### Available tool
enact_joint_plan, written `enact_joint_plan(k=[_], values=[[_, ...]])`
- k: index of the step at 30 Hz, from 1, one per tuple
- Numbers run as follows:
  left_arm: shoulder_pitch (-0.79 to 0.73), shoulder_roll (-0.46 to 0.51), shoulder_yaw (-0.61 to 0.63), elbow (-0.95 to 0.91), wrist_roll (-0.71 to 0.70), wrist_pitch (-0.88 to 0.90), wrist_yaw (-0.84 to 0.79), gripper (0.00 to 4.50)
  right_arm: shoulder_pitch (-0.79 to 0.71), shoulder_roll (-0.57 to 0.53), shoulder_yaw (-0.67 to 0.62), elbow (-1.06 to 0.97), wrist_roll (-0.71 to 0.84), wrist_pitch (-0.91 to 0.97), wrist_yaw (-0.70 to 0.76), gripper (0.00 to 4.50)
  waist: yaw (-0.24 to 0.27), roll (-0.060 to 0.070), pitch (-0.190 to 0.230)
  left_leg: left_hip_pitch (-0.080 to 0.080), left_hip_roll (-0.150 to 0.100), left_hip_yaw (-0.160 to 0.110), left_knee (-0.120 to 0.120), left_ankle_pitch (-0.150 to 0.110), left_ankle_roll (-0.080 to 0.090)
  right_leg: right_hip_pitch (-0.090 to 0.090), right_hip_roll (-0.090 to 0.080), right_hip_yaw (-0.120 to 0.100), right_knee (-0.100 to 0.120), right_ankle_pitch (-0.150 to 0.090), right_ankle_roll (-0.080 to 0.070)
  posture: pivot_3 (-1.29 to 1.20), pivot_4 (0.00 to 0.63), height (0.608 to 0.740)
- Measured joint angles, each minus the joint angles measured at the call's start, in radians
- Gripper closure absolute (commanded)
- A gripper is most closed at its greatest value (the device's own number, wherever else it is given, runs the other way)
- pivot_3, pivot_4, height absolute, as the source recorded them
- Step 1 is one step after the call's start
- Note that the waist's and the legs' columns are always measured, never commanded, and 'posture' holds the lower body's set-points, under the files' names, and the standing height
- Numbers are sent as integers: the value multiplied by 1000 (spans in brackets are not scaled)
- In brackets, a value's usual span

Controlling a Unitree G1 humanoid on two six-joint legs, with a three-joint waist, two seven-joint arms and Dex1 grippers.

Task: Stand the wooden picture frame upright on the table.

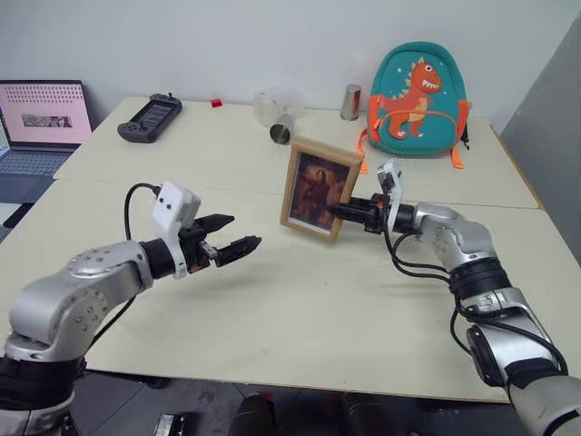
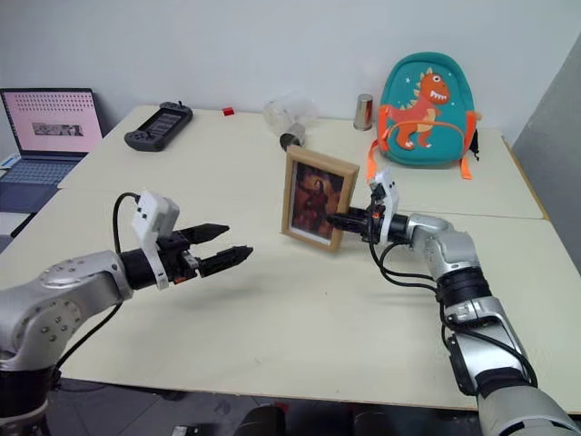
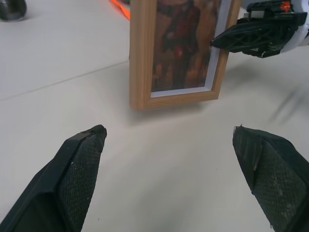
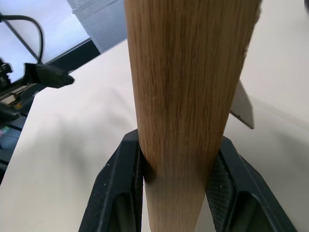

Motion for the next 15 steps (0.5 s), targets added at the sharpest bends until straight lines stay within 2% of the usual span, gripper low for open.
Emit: enact_joint_plan(k=[8,10,15], values=[[17,-48,-19,-30,66,-7,-21,0,-79,37,-45,188,-76,-78,52,3151,-5,0,0,0,1,1,0,0,0,-2,0,0,2,0,0,0,150,740],[17,-55,-19,-30,74,-7,-21,0,-83,44,-59,207,-84,-89,56,2464,-6,0,0,0,1,1,1,0,0,-2,0,0,3,0,0,0,150,740],[9,-66,-19,-16,103,-9,-44,0,-60,50,-60,218,-133,-105,61,1427,-9,0,0,0,0,0,1,0,0,-2,1,0,5,0,0,0,150,740]])
